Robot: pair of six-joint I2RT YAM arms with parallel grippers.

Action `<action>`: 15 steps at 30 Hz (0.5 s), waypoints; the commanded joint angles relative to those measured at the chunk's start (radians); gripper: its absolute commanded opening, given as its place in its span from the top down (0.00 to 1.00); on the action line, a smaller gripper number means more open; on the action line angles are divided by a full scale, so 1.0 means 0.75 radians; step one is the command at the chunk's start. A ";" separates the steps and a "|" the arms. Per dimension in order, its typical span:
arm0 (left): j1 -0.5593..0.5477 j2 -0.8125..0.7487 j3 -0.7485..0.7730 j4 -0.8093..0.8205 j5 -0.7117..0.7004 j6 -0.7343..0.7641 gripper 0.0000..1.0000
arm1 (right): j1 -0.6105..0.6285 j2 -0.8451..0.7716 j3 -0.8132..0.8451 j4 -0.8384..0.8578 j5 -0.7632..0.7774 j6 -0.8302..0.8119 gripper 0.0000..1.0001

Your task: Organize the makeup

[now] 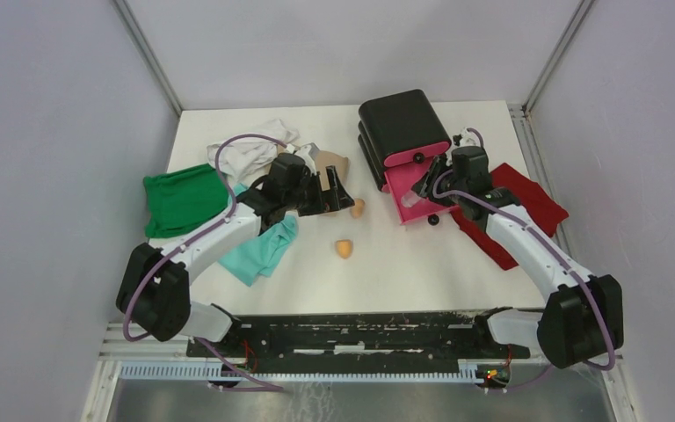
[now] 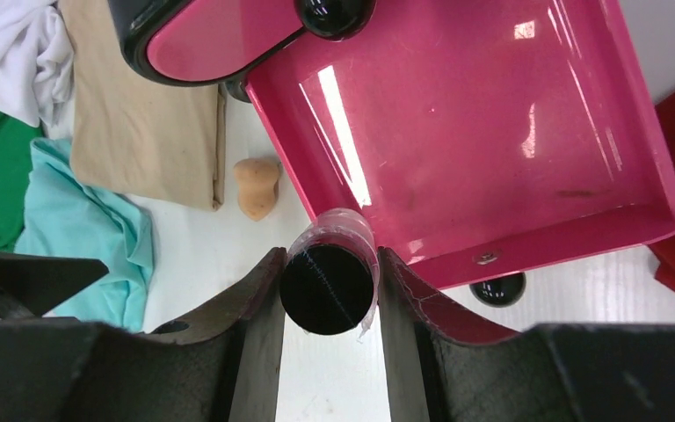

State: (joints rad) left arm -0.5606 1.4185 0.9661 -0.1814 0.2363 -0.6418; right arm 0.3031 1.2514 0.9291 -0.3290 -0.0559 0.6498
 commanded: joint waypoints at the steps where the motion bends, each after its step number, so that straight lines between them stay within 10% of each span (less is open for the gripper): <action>1: 0.006 -0.071 -0.005 0.021 -0.023 0.044 0.01 | -0.038 0.016 -0.003 0.166 -0.081 0.124 0.89; 15: 0.007 -0.062 -0.006 0.025 -0.021 0.042 0.01 | -0.098 0.146 -0.061 0.200 -0.079 0.154 0.76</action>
State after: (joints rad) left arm -0.5602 1.3979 0.9615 -0.1852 0.2344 -0.6418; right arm 0.2417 1.3701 0.8772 -0.2409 -0.1135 0.7475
